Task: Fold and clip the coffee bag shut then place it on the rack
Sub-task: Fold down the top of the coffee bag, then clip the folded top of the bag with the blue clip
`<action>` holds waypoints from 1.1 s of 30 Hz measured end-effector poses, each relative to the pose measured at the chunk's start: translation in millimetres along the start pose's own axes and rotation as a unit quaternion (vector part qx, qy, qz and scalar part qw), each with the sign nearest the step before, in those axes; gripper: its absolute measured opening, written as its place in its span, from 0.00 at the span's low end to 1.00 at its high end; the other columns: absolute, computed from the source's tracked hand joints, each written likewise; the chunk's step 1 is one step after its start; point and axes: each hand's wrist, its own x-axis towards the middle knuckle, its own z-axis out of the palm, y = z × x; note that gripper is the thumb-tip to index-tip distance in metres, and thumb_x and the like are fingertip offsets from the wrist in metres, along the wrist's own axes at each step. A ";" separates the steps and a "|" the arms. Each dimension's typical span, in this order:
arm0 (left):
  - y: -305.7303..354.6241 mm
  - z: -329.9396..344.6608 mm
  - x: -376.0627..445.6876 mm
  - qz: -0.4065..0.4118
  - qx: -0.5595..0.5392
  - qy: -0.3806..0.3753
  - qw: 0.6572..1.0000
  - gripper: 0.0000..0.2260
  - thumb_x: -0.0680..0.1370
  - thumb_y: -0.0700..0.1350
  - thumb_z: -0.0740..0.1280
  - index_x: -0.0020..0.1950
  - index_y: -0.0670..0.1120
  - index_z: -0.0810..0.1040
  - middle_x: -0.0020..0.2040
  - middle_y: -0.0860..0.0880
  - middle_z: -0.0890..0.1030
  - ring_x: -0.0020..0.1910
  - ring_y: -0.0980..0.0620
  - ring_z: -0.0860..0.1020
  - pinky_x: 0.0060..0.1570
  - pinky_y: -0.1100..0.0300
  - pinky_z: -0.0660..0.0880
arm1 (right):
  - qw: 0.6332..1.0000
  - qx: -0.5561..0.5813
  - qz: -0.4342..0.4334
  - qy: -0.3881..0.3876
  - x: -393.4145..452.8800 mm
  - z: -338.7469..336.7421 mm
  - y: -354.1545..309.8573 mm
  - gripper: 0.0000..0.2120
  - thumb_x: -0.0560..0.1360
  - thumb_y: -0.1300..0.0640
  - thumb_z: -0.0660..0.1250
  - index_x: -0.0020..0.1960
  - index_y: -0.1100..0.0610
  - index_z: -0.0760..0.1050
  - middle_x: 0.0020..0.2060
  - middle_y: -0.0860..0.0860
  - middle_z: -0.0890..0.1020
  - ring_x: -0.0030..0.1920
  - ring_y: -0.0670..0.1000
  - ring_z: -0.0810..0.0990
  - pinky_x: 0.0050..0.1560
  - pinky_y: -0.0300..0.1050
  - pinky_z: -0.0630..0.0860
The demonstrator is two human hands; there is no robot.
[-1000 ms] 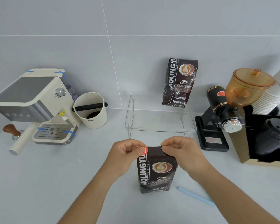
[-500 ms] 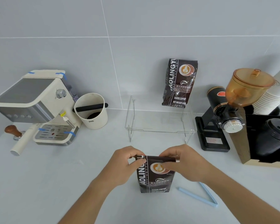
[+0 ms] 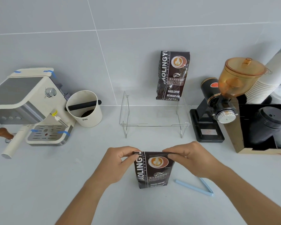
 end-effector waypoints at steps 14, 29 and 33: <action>-14.2 3.1 -9.9 -0.041 -0.013 0.044 0.998 0.11 0.76 0.38 0.70 0.48 0.54 0.84 0.46 0.61 0.86 0.46 0.63 0.83 0.46 0.73 0.75 | 0.892 -0.087 0.433 0.097 -100.6 12.4 129.3 0.08 0.73 0.55 0.70 0.51 0.53 0.84 0.43 0.48 0.84 0.43 0.50 0.82 0.40 0.40 0.74; -12.5 6.5 -10.3 -0.025 -0.005 0.066 0.997 0.15 0.76 0.36 0.70 0.47 0.59 0.82 0.47 0.63 0.85 0.45 0.63 0.83 0.47 0.76 0.73 | 0.894 -0.158 0.412 0.076 -105.8 31.3 127.8 0.07 0.77 0.56 0.64 0.41 0.55 0.76 0.36 0.53 0.83 0.39 0.57 0.80 0.40 0.49 0.78; -12.4 9.4 -9.7 -0.020 0.000 0.083 0.996 0.17 0.76 0.35 0.70 0.47 0.59 0.82 0.45 0.65 0.85 0.44 0.64 0.83 0.47 0.77 0.73 | 0.912 -0.082 0.383 0.123 -102.6 20.4 115.5 0.08 0.76 0.58 0.66 0.38 0.52 0.75 0.34 0.50 0.83 0.33 0.53 0.83 0.38 0.47 0.80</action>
